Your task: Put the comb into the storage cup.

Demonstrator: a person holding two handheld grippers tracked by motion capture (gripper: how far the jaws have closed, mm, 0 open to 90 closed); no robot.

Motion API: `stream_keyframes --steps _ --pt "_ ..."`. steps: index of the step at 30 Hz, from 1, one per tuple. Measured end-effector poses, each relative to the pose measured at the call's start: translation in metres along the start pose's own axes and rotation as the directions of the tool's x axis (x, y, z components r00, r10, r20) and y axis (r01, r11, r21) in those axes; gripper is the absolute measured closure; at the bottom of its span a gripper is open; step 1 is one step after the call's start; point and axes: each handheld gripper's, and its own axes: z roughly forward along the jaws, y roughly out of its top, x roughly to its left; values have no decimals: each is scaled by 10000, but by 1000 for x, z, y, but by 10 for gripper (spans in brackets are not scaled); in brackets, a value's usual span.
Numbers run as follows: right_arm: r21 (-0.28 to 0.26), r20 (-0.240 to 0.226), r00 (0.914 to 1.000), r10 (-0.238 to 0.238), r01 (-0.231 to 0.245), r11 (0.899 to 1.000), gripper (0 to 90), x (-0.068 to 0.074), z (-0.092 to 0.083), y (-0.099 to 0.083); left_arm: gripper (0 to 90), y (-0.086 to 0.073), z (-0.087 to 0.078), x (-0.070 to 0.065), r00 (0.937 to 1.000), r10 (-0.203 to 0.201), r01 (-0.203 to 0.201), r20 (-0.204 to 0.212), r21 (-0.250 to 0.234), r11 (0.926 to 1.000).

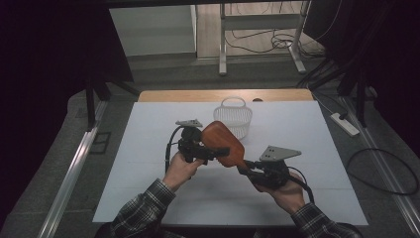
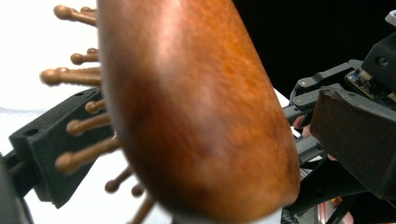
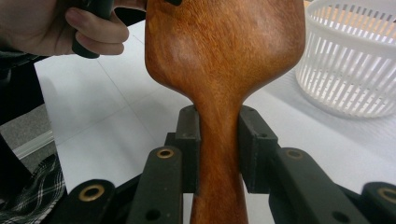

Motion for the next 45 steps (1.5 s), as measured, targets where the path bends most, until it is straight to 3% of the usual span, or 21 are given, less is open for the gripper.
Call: stream_keyframes --steps 6,10,15,16,19,27,32,35,45 --pt "-29 0 9999 -102 102 9999 716 1 1 0 23 1 -3 0 9990 -262 264 350 -53 9996" --pt "-48 22 9999 -111 111 9999 716 2 1 0 109 1 -4 0 9990 -254 256 378 -60 9997" --pt "-156 10 9999 -123 123 9998 715 2 0 0 255 1 -6 2 9968 -516 520 604 -52 9986" --pt "-171 52 9998 -181 181 9997 716 2 -1 0 278 0 -7 4 9934 -781 793 844 -118 9968" --pt "-187 32 9998 -186 187 9996 716 2 -1 0 301 0 -8 6 9906 -934 953 999 -145 9953" --pt "-151 -10 9995 -312 312 9994 716 1 0 -1 382 -1 -10 12 9711 -1707 1754 1666 -139 9844" --pt "-8 50 9991 -421 421 9991 717 2 2 -2 422 -2 -11 13 9648 -1794 1844 1922 -86 9828" --pt "29 31 9989 -460 460 9989 718 2 4 -3 467 -2 -11 14 9556 -1903 1989 2250 -159 9799" --pt "7 81 9987 -511 511 9987 710 2 5 -3 519 -1 -11 14 9473 -1991 2112 2511 -222 9772"
